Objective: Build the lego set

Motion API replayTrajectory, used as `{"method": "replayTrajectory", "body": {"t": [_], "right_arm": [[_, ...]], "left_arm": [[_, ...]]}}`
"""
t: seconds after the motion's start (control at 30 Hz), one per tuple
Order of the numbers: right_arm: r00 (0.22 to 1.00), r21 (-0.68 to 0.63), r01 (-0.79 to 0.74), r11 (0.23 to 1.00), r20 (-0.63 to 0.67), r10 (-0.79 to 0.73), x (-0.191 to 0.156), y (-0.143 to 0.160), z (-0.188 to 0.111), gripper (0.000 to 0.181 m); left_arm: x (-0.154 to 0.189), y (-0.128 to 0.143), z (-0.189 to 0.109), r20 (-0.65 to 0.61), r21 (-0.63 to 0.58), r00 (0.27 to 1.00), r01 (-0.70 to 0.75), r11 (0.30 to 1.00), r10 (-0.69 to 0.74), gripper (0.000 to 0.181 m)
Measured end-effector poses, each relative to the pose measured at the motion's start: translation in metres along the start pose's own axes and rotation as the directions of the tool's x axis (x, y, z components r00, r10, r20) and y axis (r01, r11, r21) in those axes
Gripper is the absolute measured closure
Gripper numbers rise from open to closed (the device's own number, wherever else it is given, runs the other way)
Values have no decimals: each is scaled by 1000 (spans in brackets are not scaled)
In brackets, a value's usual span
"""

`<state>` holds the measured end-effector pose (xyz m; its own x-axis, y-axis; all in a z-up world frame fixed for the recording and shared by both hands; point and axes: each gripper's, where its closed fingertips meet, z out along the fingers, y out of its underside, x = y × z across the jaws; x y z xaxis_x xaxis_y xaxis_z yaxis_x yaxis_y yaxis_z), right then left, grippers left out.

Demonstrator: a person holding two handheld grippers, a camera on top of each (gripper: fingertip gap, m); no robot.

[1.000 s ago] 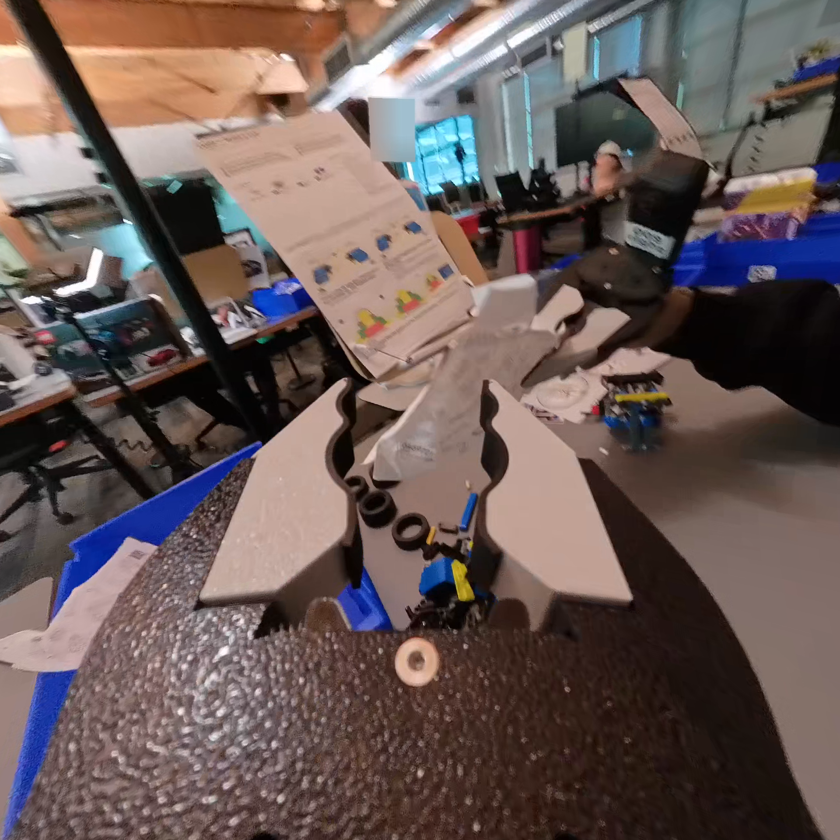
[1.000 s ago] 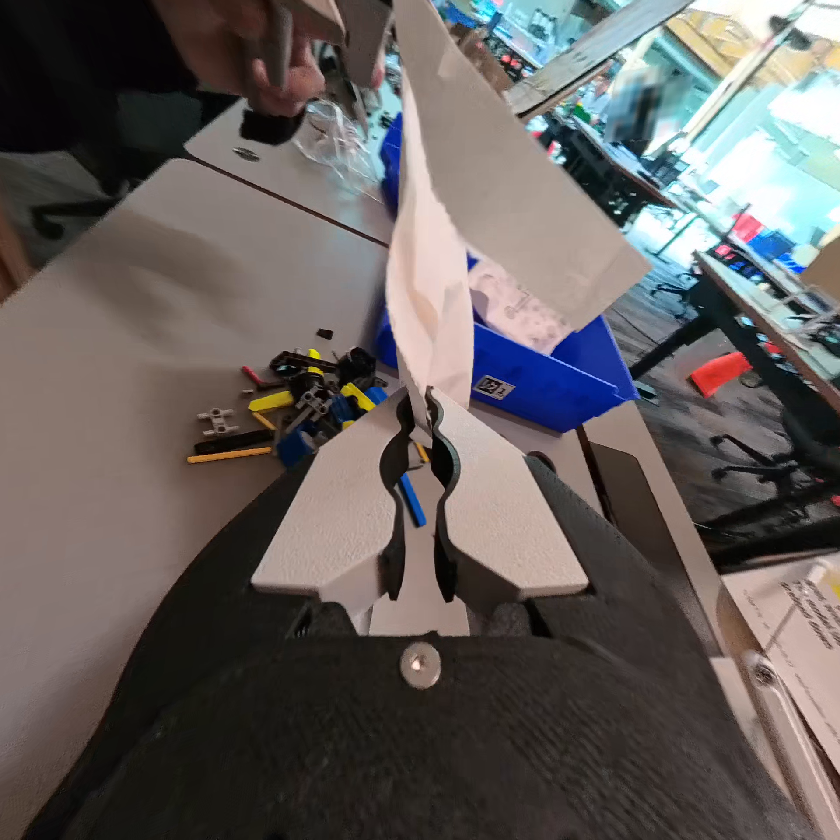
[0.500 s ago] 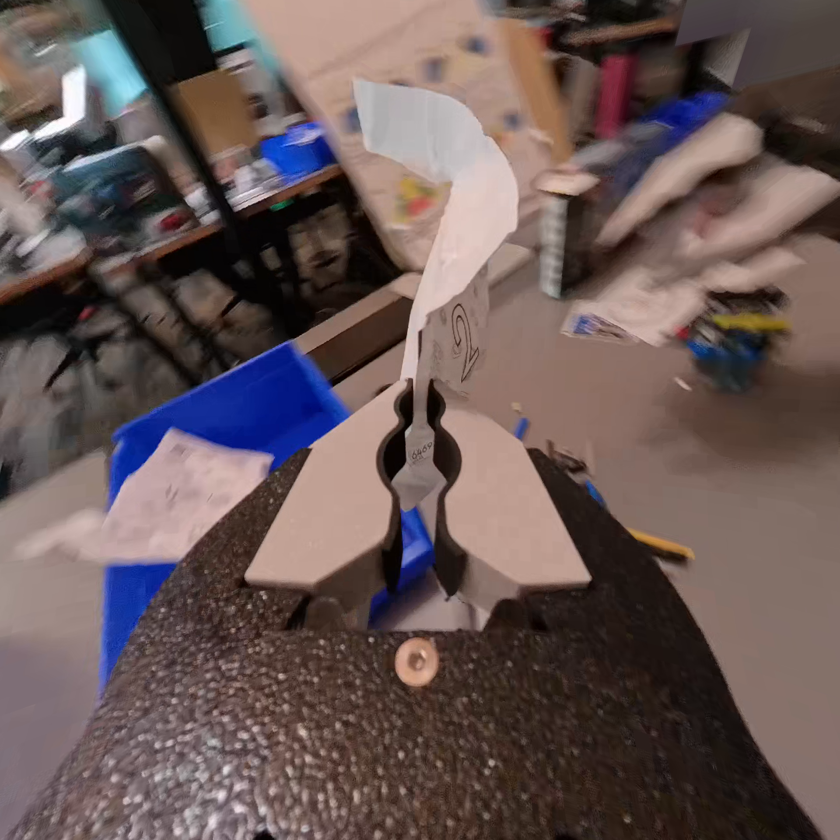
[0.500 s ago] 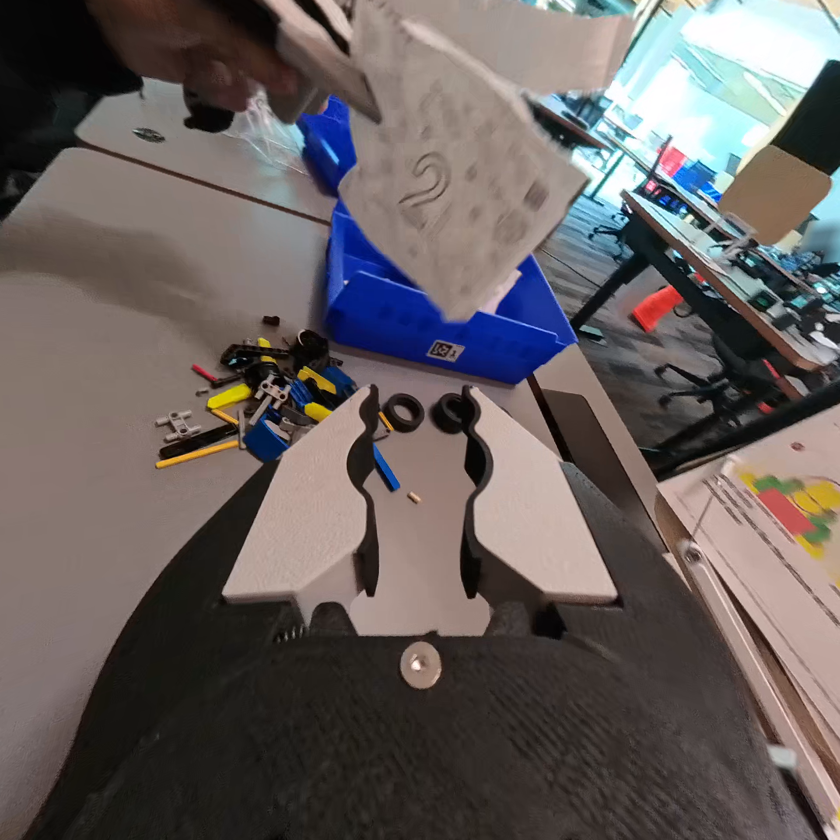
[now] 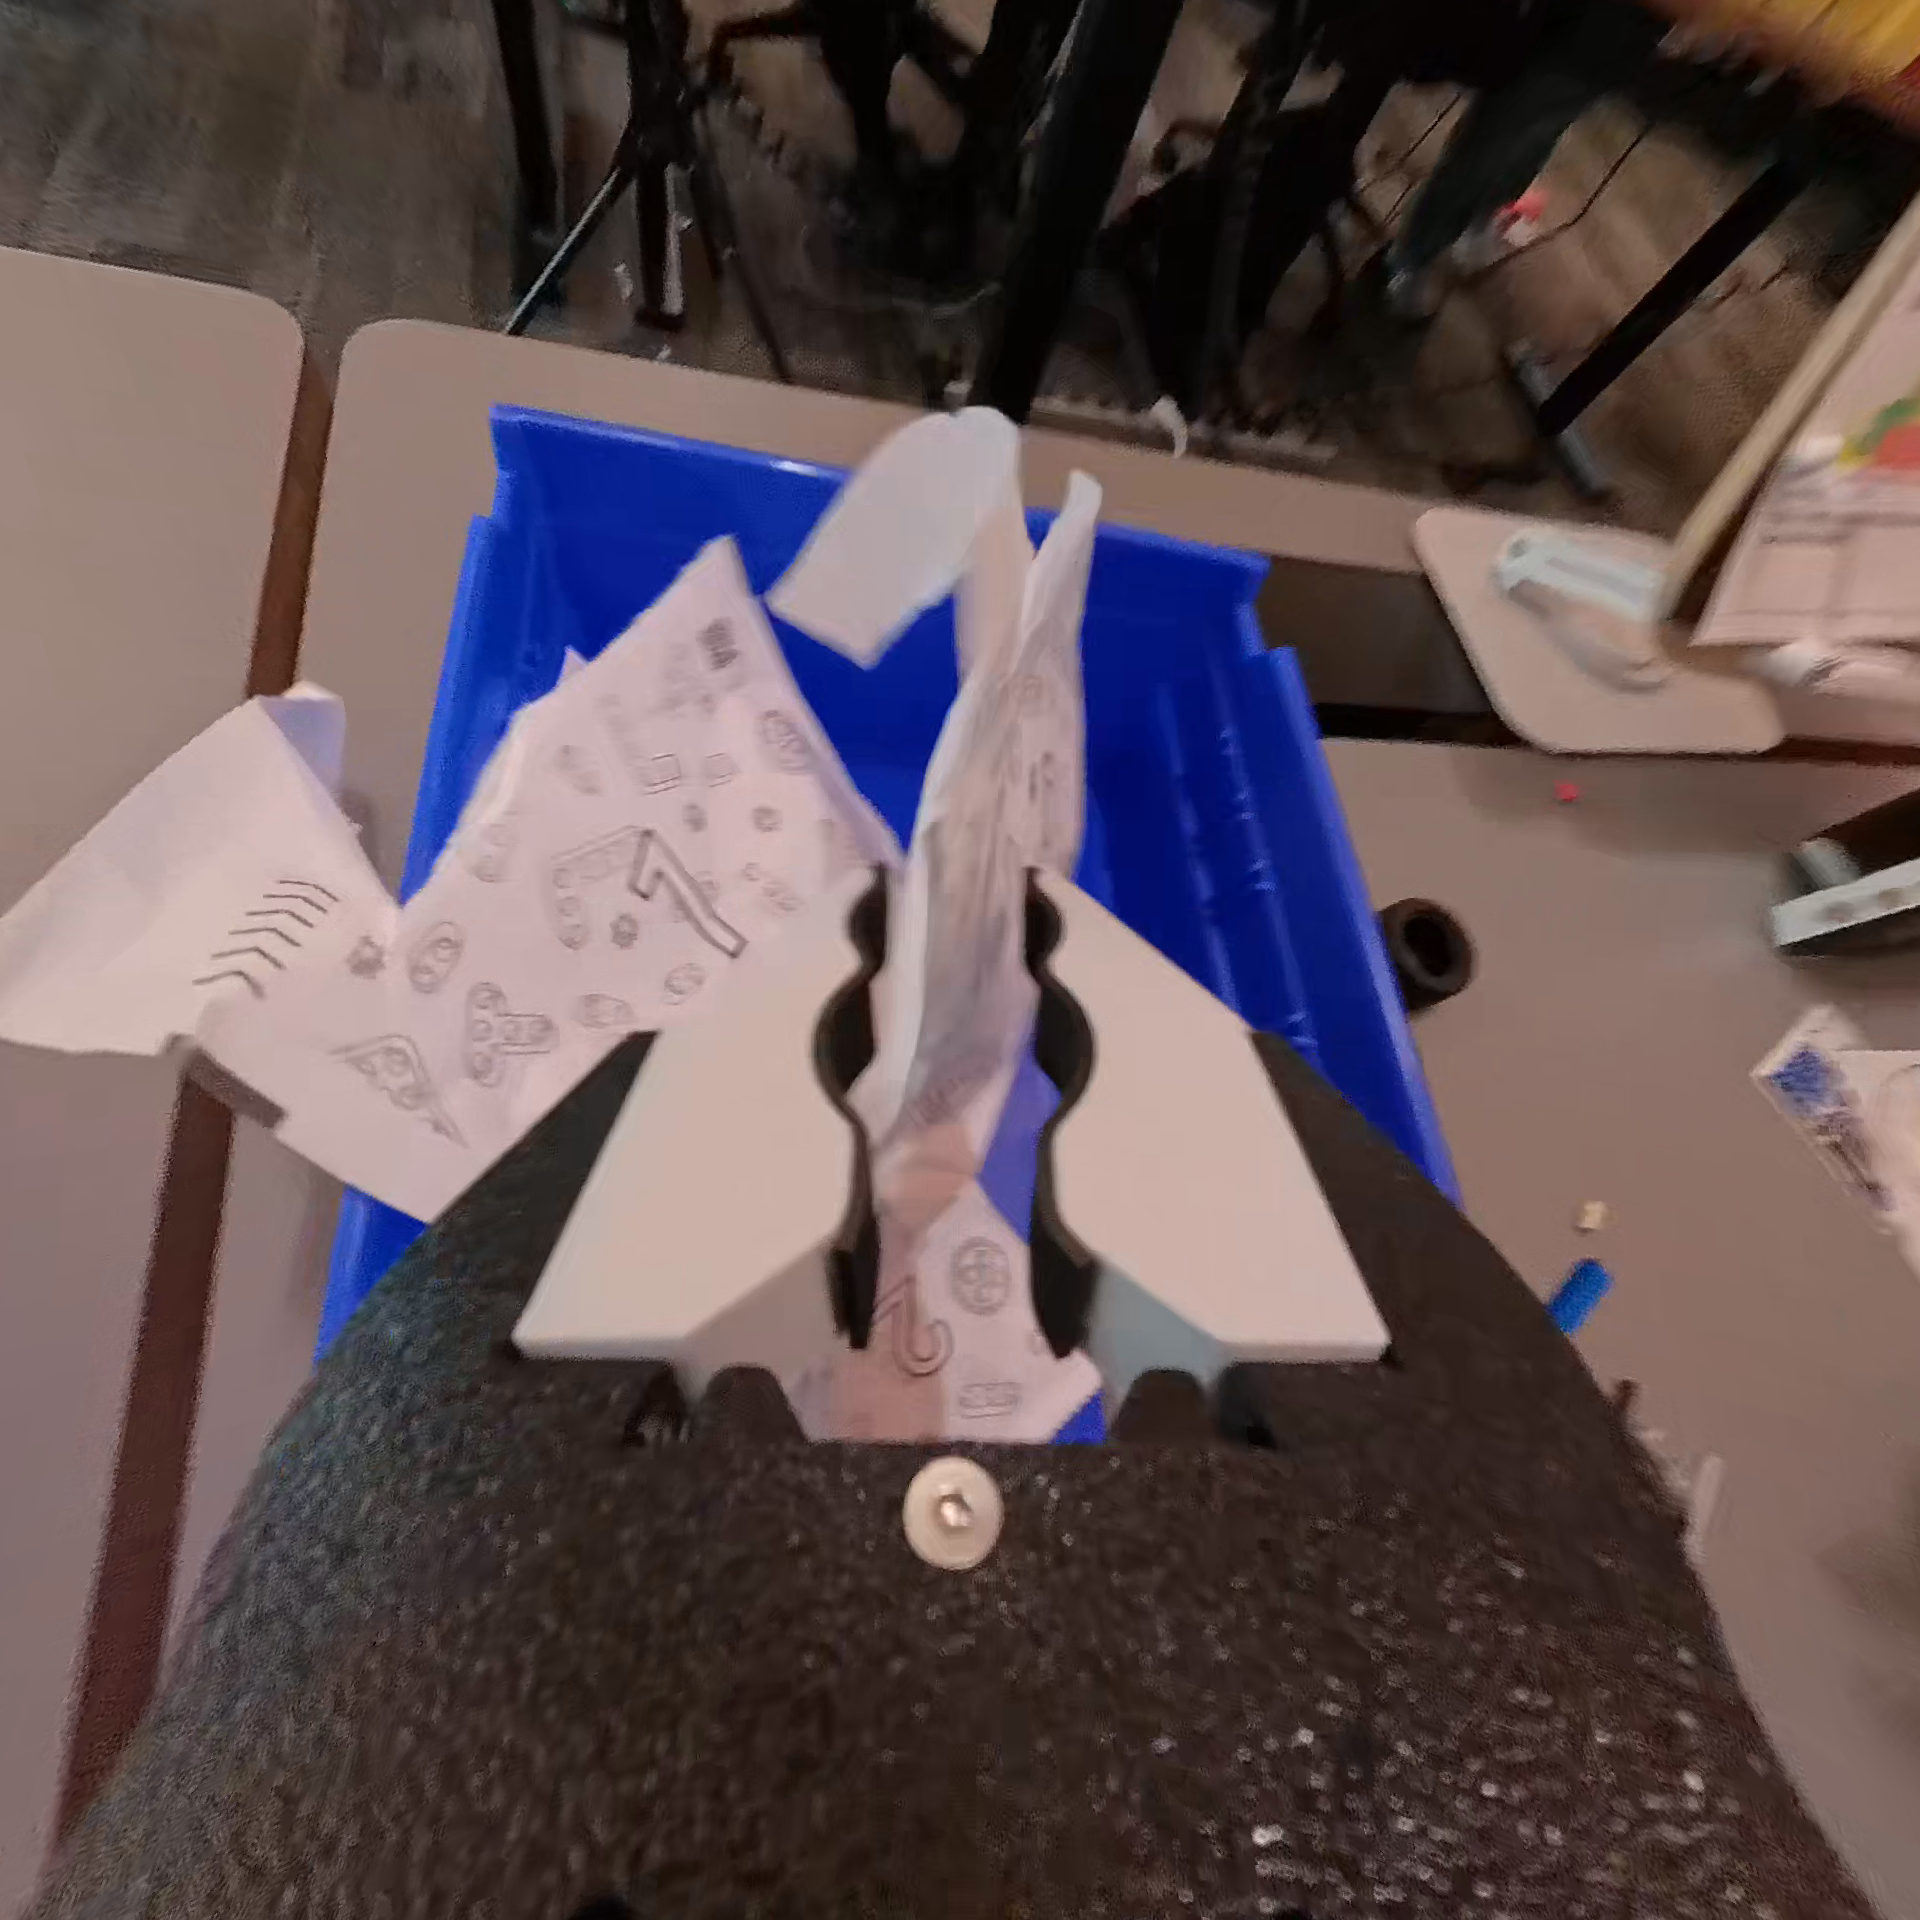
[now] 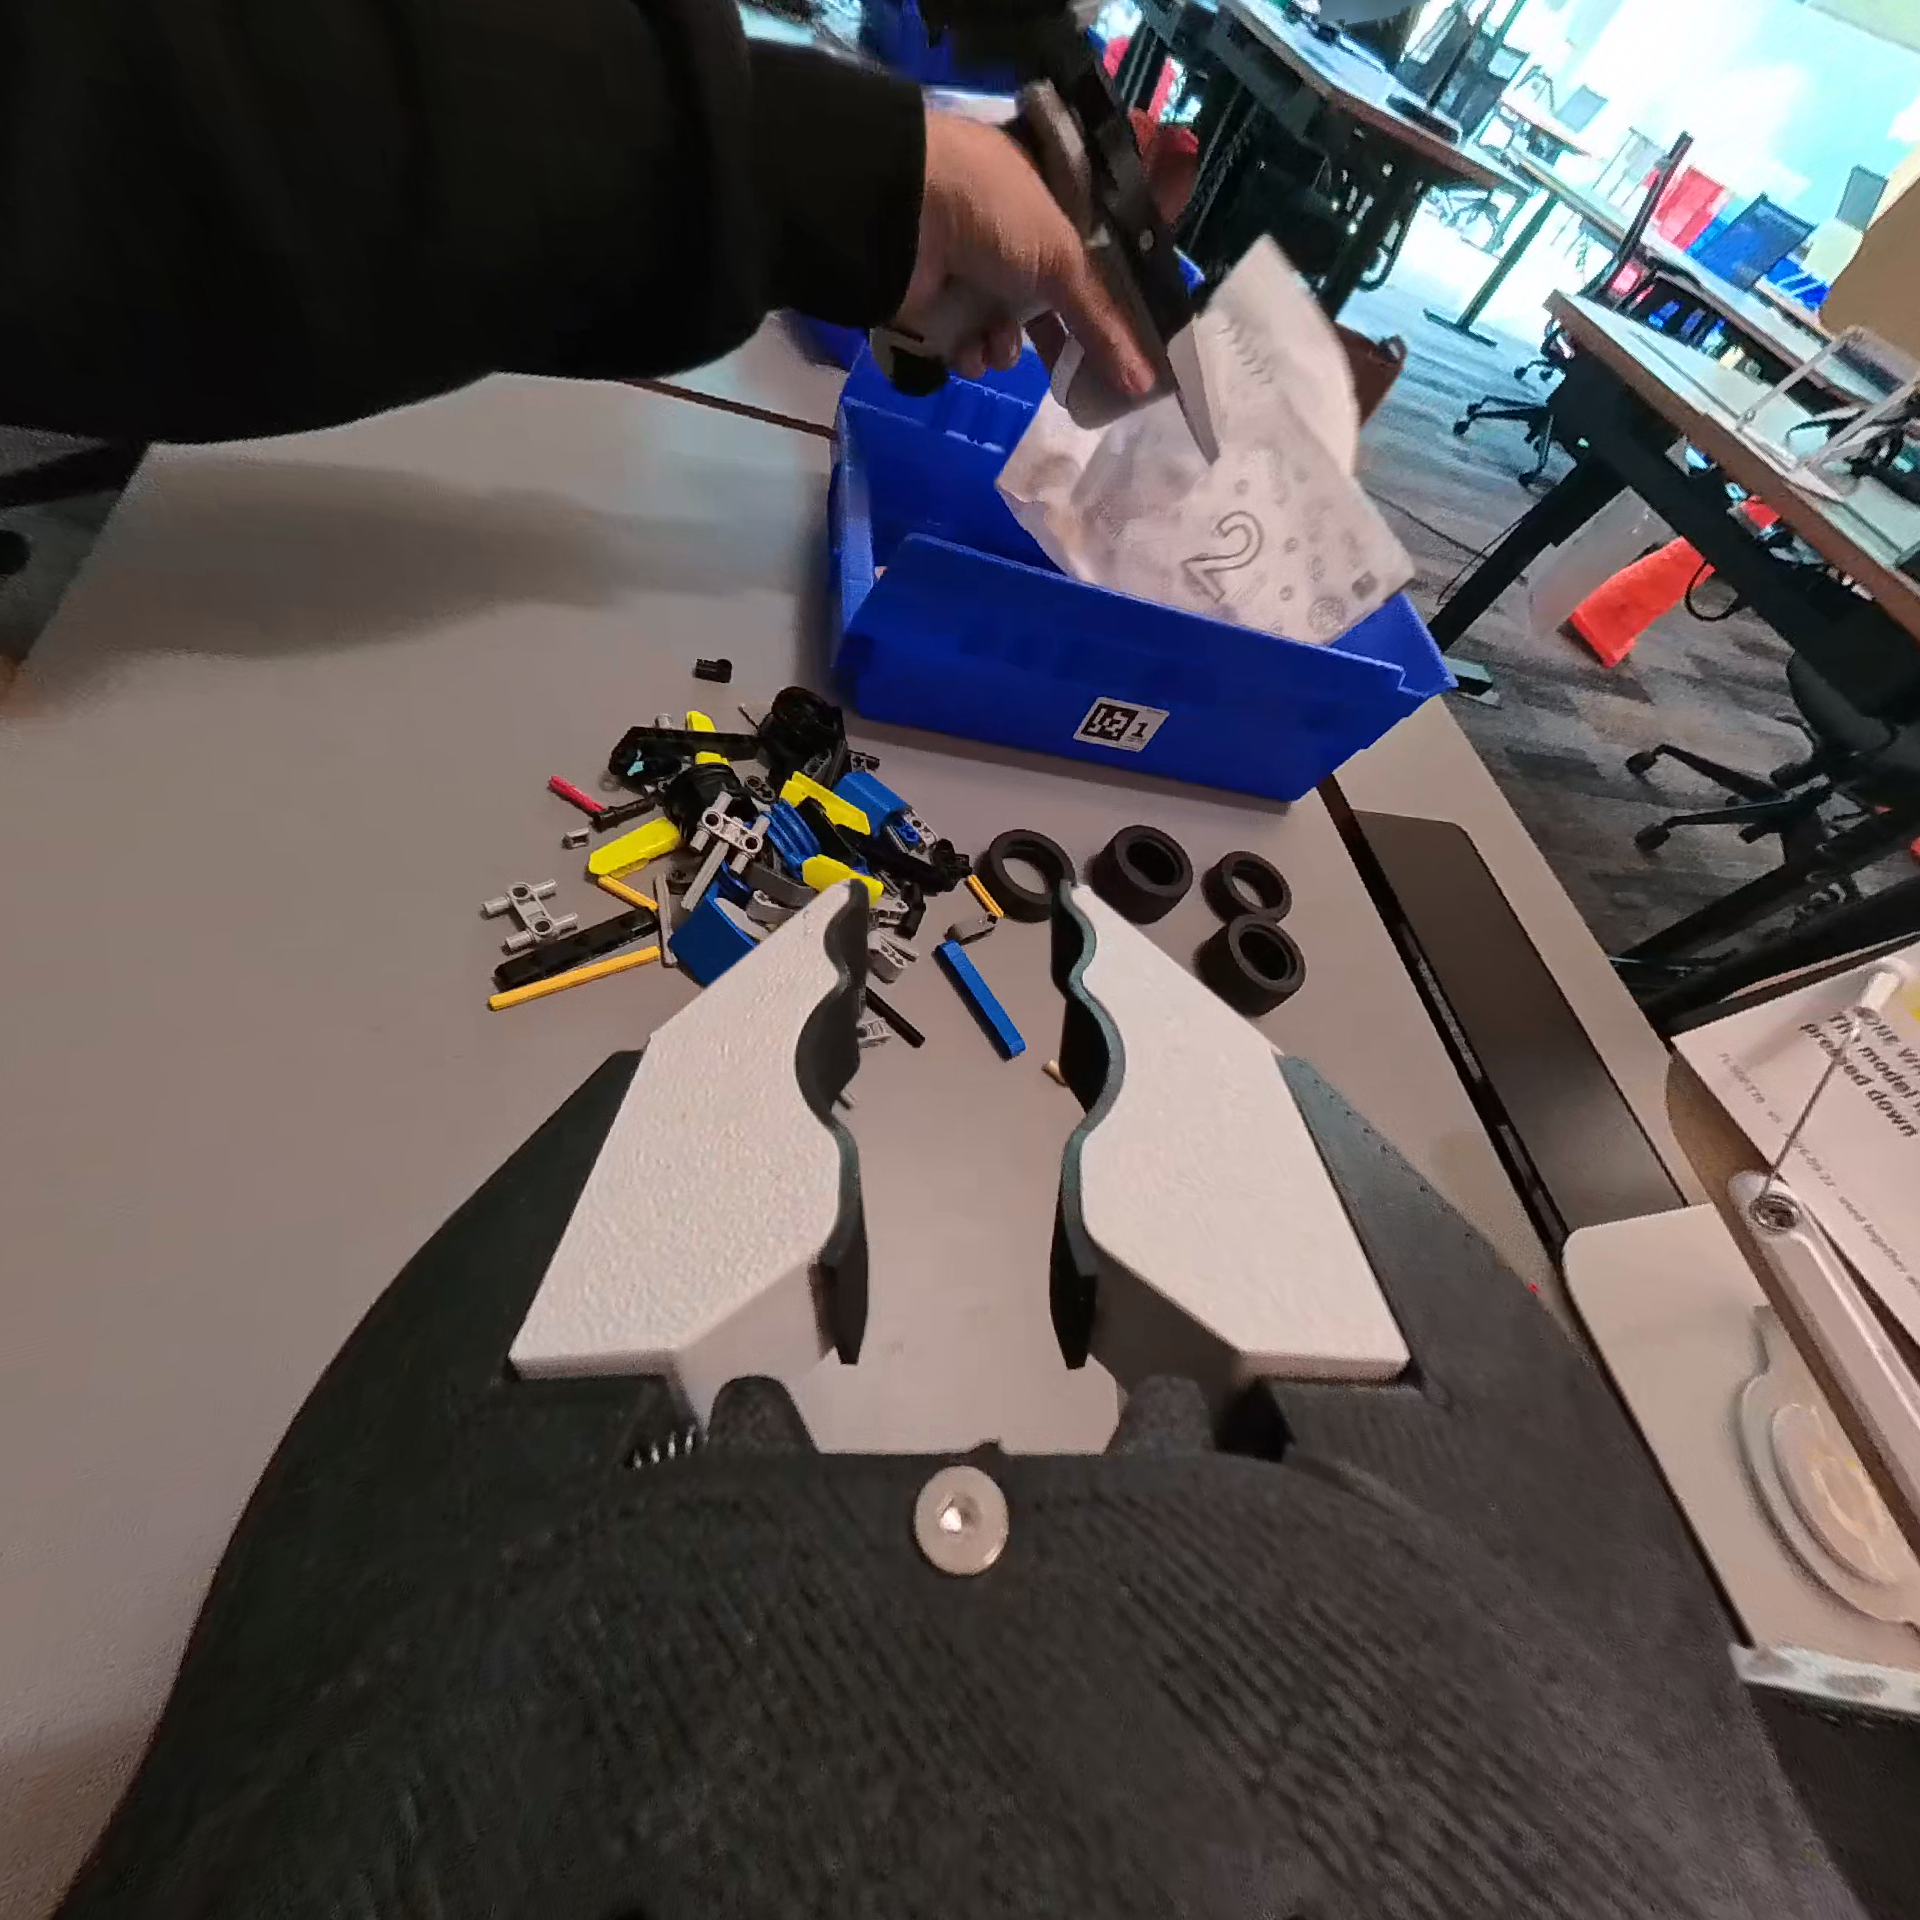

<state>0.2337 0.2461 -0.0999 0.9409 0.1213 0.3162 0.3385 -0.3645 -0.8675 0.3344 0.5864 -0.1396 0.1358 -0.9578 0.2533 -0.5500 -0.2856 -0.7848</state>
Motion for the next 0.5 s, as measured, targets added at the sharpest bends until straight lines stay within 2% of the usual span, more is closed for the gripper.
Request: {"method": "replayTrajectory", "body": {"t": [0.03,0.1,0.17,0.23,0.3,0.37,0.47,0.5], "right_arm": [[1000,6,-10,1000,2,10,0,0,1,148],[1000,7,-18,1000,8,18,-2,2,5,148],[1000,-16,-17,1000,10,17,-5,7,7,148],[1000,-42,0,999,12,1,-7,13,8,147],[1000,-63,11,998,8,-11,-8,18,7,146],[1000,-68,17,998,10,-16,-9,21,6,146],[1000,-48,1,999,15,0,-7,18,10,146],[1000,-46,-3,999,12,4,-6,17,11,146]], "left_arm": [[-6,3,2,45,-26,998,-40,999,41,145],[-15,5,-2,131,-40,980,-148,988,151,130],[-20,2,-23,216,-27,943,-255,967,255,123],[-6,-2,-53,234,25,898,-389,921,373,130],[21,19,-72,123,-10,858,-501,865,498,138],[52,65,-75,-116,-135,793,-609,781,598,145],[60,118,-59,-289,-320,653,-755,573,700,144],[58,129,-52,-323,-366,632,-770,523,704,143]]}}
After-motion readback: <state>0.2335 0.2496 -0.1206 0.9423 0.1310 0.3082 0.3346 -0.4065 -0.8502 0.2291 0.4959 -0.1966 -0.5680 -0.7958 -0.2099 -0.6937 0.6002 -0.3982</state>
